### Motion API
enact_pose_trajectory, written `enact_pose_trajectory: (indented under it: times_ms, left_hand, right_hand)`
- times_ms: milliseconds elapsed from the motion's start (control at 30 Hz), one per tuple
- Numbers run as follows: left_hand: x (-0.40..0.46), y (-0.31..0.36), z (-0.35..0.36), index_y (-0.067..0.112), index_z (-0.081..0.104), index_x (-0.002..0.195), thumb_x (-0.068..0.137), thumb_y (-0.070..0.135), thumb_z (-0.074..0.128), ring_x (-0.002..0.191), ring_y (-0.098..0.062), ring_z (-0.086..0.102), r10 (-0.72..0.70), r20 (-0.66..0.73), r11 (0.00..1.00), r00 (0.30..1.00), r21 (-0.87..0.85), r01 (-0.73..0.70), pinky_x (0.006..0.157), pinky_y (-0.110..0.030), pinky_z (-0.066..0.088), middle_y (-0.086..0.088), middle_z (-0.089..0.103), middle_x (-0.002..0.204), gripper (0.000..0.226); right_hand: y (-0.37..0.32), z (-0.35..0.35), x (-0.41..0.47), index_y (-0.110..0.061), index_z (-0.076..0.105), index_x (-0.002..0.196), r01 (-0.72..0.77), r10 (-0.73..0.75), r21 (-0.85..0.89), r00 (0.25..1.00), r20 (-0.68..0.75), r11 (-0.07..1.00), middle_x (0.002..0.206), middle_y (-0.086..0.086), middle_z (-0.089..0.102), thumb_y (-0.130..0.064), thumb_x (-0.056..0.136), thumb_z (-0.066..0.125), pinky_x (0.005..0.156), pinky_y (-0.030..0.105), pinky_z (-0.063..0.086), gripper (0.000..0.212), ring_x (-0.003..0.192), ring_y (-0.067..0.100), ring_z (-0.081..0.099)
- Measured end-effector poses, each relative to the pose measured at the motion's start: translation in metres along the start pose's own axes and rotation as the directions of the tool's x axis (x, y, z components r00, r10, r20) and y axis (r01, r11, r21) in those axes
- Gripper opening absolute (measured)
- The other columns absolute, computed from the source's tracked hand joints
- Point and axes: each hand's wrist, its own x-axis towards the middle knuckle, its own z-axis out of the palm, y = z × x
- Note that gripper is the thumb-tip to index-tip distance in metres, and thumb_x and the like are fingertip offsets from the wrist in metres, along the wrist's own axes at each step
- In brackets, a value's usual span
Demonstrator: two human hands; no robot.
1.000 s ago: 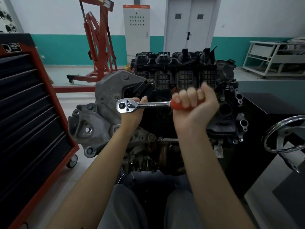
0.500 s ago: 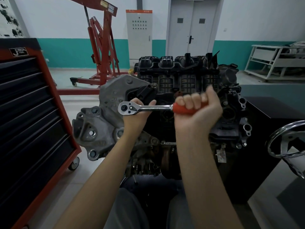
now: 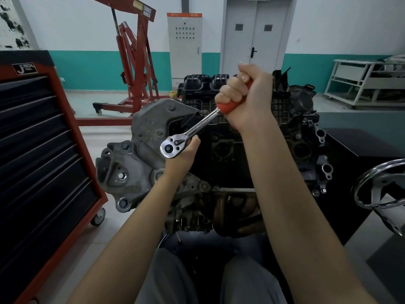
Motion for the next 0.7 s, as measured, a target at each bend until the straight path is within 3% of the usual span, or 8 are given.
enact_pose_trajectory:
  times_ms: [67, 167, 300, 400, 500, 600, 700]
  left_hand:
    - [0.0, -0.001, -0.001, 0.033, 0.037, 0.041, 0.084, 0.019, 0.058, 0.039, 0.0, 0.033, -0.02, -0.003, 1.0, 1.0, 0.01, 0.02, 0.043, -0.008, 0.029, 0.019, 0.033, 0.04, 0.05]
    - [0.002, -0.003, -0.004, 0.031, 0.039, 0.049, 0.086, 0.011, 0.064, 0.04, 0.002, 0.038, -0.034, -0.054, 0.999, 0.998, -0.038, 0.032, 0.046, -0.01, 0.031, 0.019, 0.04, 0.041, 0.049]
    - [0.001, 0.002, -0.001, 0.016, 0.032, 0.052, 0.09, 0.003, 0.062, 0.039, 0.0, 0.031, 0.06, -0.042, 0.998, 0.997, -0.004, -0.061, 0.044, -0.01, 0.026, 0.015, 0.033, 0.043, 0.049]
    - [0.0, 0.004, 0.0, 0.009, 0.032, 0.05, 0.091, 0.0, 0.059, 0.039, -0.002, 0.024, 0.043, -0.048, 0.998, 0.998, -0.045, -0.045, 0.043, -0.013, 0.022, 0.013, 0.027, 0.042, 0.051]
    - [0.001, 0.005, 0.0, -0.004, 0.034, 0.048, 0.092, 0.0, 0.058, 0.039, -0.002, 0.022, 0.03, -0.065, 0.999, 0.997, -0.04, -0.033, 0.043, -0.014, 0.019, 0.002, 0.026, 0.048, 0.05]
    - [0.002, 0.001, 0.001, 0.009, 0.04, 0.054, 0.091, 0.004, 0.06, 0.042, -0.002, 0.031, -0.006, -0.08, 1.0, 0.997, -0.023, 0.005, 0.045, -0.013, 0.027, 0.002, 0.034, 0.051, 0.042]
    - [0.001, -0.001, -0.001, 0.022, 0.037, 0.054, 0.085, 0.022, 0.06, 0.044, -0.001, 0.035, -0.061, -0.075, 0.998, 0.995, 0.003, 0.061, 0.046, -0.011, 0.031, 0.015, 0.039, 0.047, 0.039]
  right_hand:
    - [0.0, 0.001, 0.0, -0.017, 0.038, 0.046, -0.012, 0.012, 0.016, 1.0, -0.002, 1.0, 0.038, -0.005, 0.028, -0.011, 0.094, 0.044, 0.037, 0.018, 0.028, 0.048, 0.033, 0.009, 0.024]
    - [0.013, -0.015, -0.024, -0.018, 0.036, 0.05, 0.115, -0.106, 0.145, 0.992, -0.069, 0.983, 0.04, -0.006, 0.029, -0.013, 0.095, 0.044, 0.038, 0.018, 0.029, 0.045, 0.035, 0.009, 0.024]
    - [0.041, -0.04, -0.076, -0.021, 0.04, 0.051, 0.305, -0.239, 0.269, 0.937, -0.254, 0.913, 0.044, -0.007, 0.032, -0.019, 0.095, 0.044, 0.045, 0.022, 0.037, 0.044, 0.041, 0.01, 0.028]
    - [0.054, -0.044, -0.09, -0.02, 0.039, 0.051, 0.362, -0.286, 0.274, 0.916, -0.28, 0.891, 0.044, -0.005, 0.032, -0.019, 0.096, 0.042, 0.048, 0.024, 0.042, 0.045, 0.041, 0.011, 0.031]
    - [0.042, -0.039, -0.073, -0.021, 0.037, 0.05, 0.333, -0.291, 0.233, 0.936, -0.198, 0.913, 0.042, -0.006, 0.029, -0.017, 0.096, 0.039, 0.045, 0.023, 0.036, 0.046, 0.039, 0.011, 0.027]
    - [0.018, -0.028, -0.041, -0.02, 0.036, 0.05, 0.224, -0.207, 0.152, 0.971, -0.124, 0.963, 0.04, -0.006, 0.028, -0.013, 0.095, 0.041, 0.042, 0.02, 0.031, 0.045, 0.037, 0.01, 0.024]
    - [0.004, -0.01, -0.011, -0.017, 0.037, 0.049, 0.083, -0.08, 0.045, 0.995, -0.056, 0.996, 0.039, -0.006, 0.028, -0.01, 0.092, 0.043, 0.039, 0.018, 0.03, 0.043, 0.034, 0.01, 0.025]
